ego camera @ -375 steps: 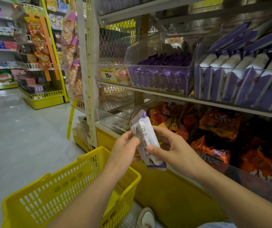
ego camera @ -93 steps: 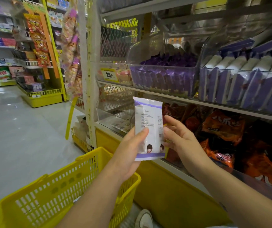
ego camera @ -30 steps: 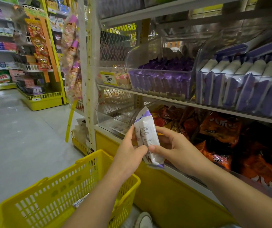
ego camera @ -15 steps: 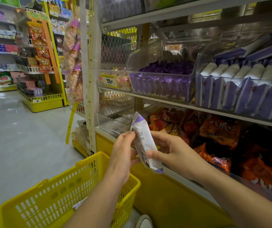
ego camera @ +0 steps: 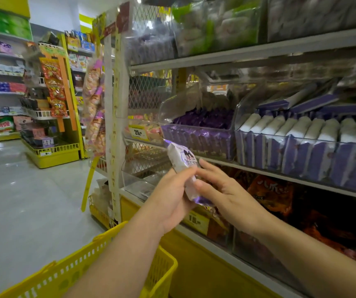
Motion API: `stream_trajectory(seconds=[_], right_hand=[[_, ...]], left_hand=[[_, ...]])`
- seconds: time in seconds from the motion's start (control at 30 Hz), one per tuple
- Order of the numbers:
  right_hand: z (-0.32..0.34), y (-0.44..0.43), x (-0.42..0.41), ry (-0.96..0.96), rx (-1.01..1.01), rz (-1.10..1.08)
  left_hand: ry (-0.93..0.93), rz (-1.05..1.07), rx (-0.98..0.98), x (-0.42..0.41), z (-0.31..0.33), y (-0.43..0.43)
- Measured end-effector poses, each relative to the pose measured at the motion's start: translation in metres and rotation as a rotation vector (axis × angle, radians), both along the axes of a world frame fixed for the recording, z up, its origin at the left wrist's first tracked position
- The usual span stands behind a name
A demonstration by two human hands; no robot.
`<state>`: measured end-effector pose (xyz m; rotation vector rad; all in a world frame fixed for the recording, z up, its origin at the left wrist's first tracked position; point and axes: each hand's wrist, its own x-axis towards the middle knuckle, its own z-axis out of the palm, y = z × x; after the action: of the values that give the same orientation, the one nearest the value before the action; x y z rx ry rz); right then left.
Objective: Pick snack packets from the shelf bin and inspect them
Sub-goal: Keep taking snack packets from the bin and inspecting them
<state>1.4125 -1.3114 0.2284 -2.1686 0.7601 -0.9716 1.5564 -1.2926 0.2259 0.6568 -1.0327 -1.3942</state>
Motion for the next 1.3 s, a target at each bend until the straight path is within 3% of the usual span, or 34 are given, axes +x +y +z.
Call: stream_trajectory(seconds=[0.1,0.27,0.43,0.63,0.73,0.87,0.93,1.03,1.13,1.3], right_hand=[[0.030,0.001,-0.029,0.105,-0.114,-0.120],[0.082,0.009,-0.072,0.225,-0.331,-0.139],[0.123,0.000,-0.108,0.356,-0.450,-0.217],[0.148,-0.031,-0.132,0.325,-0.413,-0.358],[0.158,-0.047,-0.137,0.355,-0.408,-0.399],[0.167,-0.056,-0.127,0.460,-0.557,-0.366],[0.173,-0.062,-0.124,0.455,-0.584,-0.386],[0.177,-0.075,-0.121,0.348,-0.538,-0.427],[0.180,-0.087,-0.125,0.306,-0.432,-0.428],[0.197,-0.105,-0.157,0.525,-0.417,-0.627]], left_hand=[[0.022,0.031,-0.043,-0.013,0.030,-0.002],[-0.173,0.101,-0.160,-0.045,0.070,-0.012],[-0.369,0.071,-0.155,-0.075,0.110,-0.030],[-0.488,0.054,-0.106,-0.094,0.139,-0.053],[-0.749,0.200,-0.338,-0.088,0.140,-0.074],[-1.056,0.107,-0.634,-0.079,0.139,-0.084],[-1.189,0.199,-0.807,-0.079,0.139,-0.093],[-1.220,0.431,-0.999,-0.084,0.137,-0.112],[-1.205,0.613,-0.979,-0.085,0.135,-0.128],[-0.966,0.713,-0.825,-0.081,0.127,-0.143]])
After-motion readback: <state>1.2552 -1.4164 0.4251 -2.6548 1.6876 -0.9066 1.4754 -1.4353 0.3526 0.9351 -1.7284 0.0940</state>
